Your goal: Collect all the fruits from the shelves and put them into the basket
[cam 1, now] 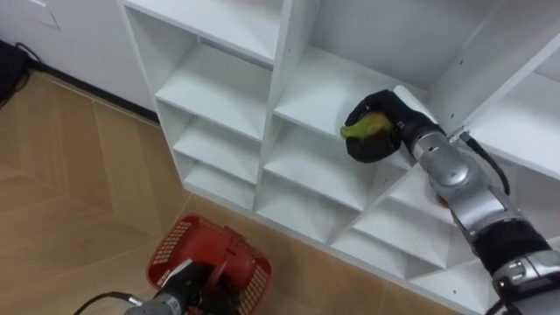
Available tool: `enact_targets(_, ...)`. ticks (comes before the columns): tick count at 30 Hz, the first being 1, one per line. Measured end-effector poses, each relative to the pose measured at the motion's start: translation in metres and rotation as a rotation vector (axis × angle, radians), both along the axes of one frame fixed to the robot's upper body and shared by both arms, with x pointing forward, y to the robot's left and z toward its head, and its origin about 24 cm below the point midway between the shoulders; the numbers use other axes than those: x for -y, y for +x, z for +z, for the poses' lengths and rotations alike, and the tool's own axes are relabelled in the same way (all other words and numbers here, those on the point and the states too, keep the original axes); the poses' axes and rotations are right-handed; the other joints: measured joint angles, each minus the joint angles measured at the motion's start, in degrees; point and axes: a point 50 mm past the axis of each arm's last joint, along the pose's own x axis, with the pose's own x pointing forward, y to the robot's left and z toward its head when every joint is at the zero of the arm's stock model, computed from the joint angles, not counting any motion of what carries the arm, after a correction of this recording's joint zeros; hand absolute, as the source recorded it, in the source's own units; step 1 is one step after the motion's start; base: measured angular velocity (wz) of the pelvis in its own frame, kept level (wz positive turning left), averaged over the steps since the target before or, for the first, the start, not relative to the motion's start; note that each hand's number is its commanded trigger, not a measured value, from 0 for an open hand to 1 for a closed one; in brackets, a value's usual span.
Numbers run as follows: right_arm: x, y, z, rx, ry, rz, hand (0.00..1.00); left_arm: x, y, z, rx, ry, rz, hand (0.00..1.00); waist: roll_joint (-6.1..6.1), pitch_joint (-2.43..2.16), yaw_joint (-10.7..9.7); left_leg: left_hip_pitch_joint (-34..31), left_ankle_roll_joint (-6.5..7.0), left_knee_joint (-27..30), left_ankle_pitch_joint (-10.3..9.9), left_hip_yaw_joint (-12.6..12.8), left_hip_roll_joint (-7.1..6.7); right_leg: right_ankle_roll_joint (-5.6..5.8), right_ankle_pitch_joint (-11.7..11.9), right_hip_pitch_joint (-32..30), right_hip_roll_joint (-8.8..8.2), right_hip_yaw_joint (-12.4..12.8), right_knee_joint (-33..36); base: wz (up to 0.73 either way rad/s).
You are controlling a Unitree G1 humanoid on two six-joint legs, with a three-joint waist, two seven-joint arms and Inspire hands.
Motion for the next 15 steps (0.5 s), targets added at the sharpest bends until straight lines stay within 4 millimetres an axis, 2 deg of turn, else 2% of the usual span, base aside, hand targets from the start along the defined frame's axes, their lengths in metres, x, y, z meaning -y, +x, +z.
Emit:
enact_targets(2,-0.008,-0.002,0.006,0.025,0.016,0.040,1.00,0.000,0.001,0.000,0.007,-0.002,0.000,1.00,0.12,-0.07,-1.12,0.13,0.00,0.00,0.00,0.28,0.05,-0.01,0.01,0.07,0.05,0.54,0.00,-0.06)
enact_targets(6,-0.020,-0.010,0.017,0.086,0.043,0.086,1.00,0.001,0.002,0.001,0.016,-0.009,0.005,1.00,0.30,-0.16,-1.81,1.29,0.01,-0.80,-0.02,1.65,0.45,-0.06,0.20,0.15,0.25,2.02,0.05,-0.21)
enact_targets(7,-0.023,-0.016,0.019,0.103,0.055,0.102,1.00,0.002,0.002,0.001,0.019,-0.010,0.013,1.00,0.56,-0.31,-2.20,1.57,0.01,-0.88,-0.02,1.70,0.47,-0.06,0.22,0.42,0.26,2.02,0.05,-0.08)
enact_targets(9,-0.027,-0.026,0.017,0.109,0.070,0.123,1.00,0.003,0.002,0.001,0.026,-0.007,0.023,1.00,0.95,-0.53,-2.59,2.07,0.01,-1.12,-0.02,1.91,0.52,-0.06,0.22,0.71,0.28,2.29,0.06,-0.09)
enact_targets(11,-0.029,-0.036,0.011,0.082,0.079,0.148,1.00,0.006,0.002,0.000,0.031,-0.005,0.030,1.00,1.42,-0.61,-2.63,3.33,-0.01,-1.81,-0.02,2.94,0.75,-0.08,0.23,1.10,0.41,3.76,0.21,-0.24)
enact_targets(15,-0.033,-0.044,0.006,0.059,0.086,0.175,1.00,0.006,0.001,0.000,0.035,-0.012,0.037,1.00,2.00,-0.60,-3.97,3.70,-0.03,-2.02,0.01,3.35,0.83,-0.16,0.28,1.15,0.47,4.49,0.41,-0.11)
